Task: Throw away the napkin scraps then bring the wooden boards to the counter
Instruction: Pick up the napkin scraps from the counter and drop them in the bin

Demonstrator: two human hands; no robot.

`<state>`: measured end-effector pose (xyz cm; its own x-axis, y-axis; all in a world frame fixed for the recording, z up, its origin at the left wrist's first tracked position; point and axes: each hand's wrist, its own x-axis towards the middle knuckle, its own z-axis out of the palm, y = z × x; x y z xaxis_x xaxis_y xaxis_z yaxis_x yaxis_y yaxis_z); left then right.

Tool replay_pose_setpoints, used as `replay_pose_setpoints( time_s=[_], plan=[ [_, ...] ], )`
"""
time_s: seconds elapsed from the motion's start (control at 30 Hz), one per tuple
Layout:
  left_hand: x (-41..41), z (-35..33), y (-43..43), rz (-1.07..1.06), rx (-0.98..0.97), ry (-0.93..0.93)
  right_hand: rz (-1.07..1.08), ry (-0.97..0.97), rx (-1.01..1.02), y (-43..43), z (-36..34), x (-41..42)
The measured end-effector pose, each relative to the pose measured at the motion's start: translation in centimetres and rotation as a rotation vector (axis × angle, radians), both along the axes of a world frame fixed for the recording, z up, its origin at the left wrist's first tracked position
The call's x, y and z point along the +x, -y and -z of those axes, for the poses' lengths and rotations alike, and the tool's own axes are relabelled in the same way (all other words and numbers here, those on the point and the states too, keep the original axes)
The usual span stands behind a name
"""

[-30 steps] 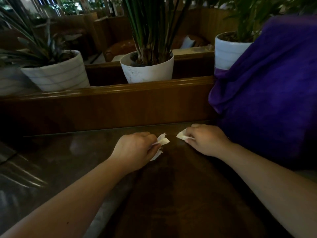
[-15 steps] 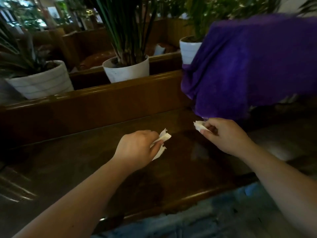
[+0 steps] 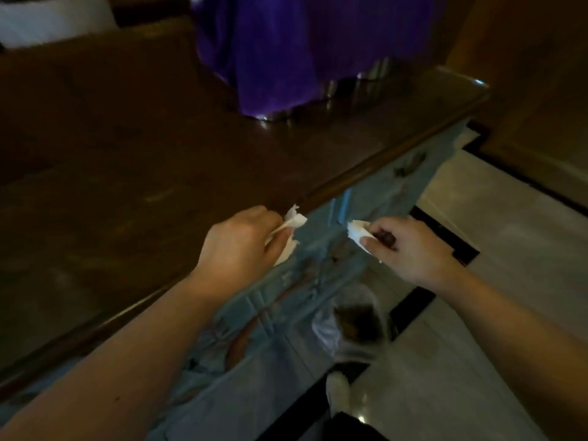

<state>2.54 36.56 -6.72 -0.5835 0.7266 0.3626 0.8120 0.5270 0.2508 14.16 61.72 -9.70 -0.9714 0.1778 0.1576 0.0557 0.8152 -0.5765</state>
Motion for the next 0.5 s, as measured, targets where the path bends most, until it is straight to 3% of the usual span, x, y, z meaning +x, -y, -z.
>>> replay_pose_setpoints(
  time_s=[0.27, 0.5],
  plan=[
    [4.7, 7.5, -7.8, 0.109, -0.098, 0.149, 0.069, 0.205, -0.084, -6.5, 10.1, 5.5],
    [5.2, 23.8, -16.5, 0.117, -0.285, 0.244, 0.179, 0.285, -0.181, -12.0, 24.0, 6.4]
  ],
)
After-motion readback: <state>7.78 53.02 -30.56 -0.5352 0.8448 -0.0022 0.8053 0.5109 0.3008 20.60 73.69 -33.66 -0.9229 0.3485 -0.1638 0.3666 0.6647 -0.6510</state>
